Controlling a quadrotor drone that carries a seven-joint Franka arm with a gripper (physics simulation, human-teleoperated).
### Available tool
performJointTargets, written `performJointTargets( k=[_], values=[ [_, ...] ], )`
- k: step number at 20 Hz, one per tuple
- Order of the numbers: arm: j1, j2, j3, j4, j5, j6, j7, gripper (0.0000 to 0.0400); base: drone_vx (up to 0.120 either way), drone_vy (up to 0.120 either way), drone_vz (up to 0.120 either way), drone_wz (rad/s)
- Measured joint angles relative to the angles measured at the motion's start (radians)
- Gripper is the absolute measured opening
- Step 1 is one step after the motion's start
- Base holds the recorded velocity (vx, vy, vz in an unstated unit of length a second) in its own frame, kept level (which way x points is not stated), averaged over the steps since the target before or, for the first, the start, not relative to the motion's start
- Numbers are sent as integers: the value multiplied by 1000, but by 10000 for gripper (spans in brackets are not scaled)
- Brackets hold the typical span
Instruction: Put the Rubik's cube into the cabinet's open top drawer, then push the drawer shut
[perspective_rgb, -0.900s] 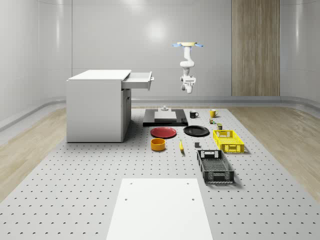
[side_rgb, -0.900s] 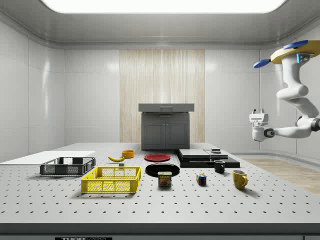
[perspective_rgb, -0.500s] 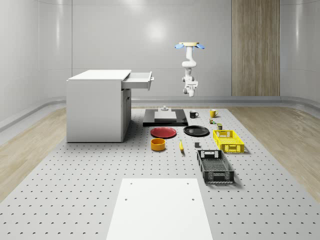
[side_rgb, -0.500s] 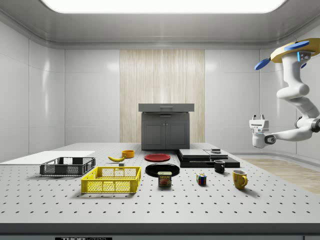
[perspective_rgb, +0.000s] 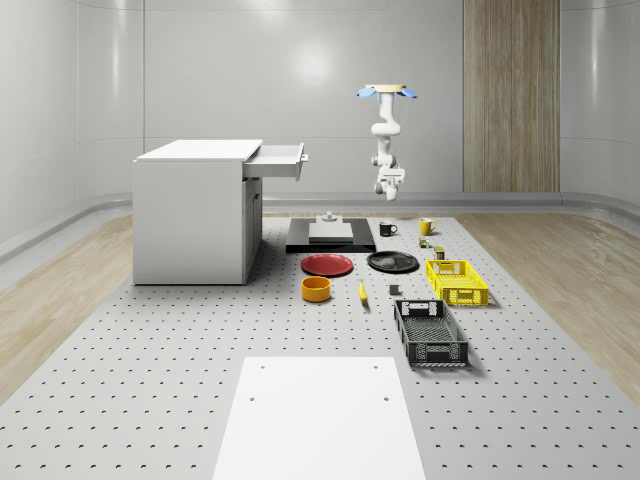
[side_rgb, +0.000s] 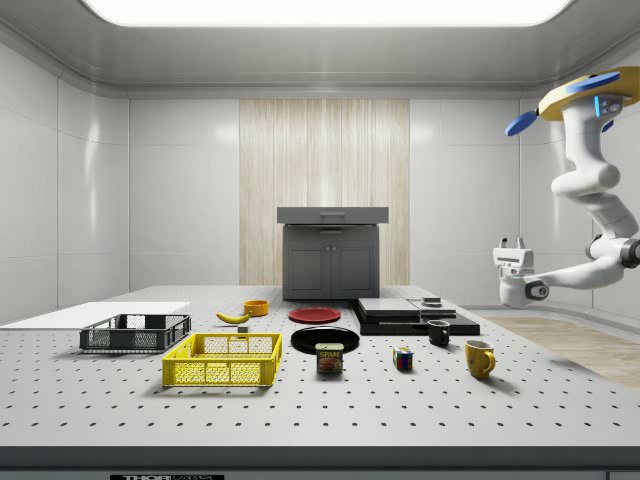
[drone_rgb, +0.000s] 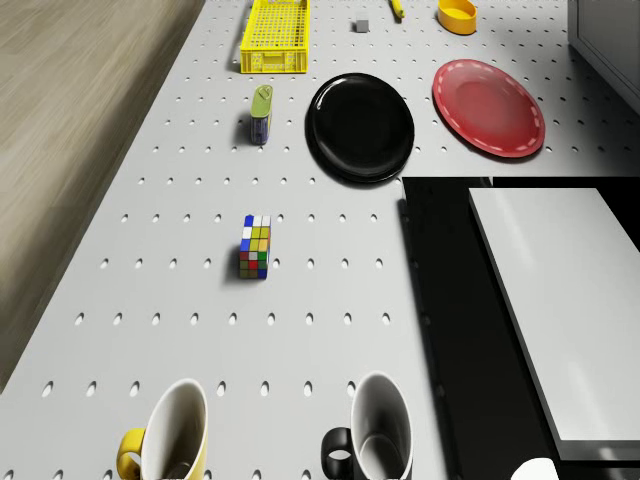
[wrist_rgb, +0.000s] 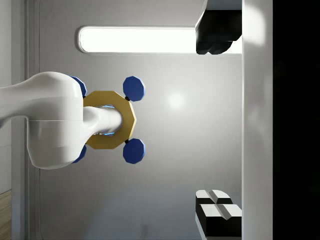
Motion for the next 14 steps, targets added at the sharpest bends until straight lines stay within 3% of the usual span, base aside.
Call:
performJointTargets(
  k=[14],
  values=[
    [-2,1,1,12,0,0,-1,400,120,120,0,0]
  ],
)
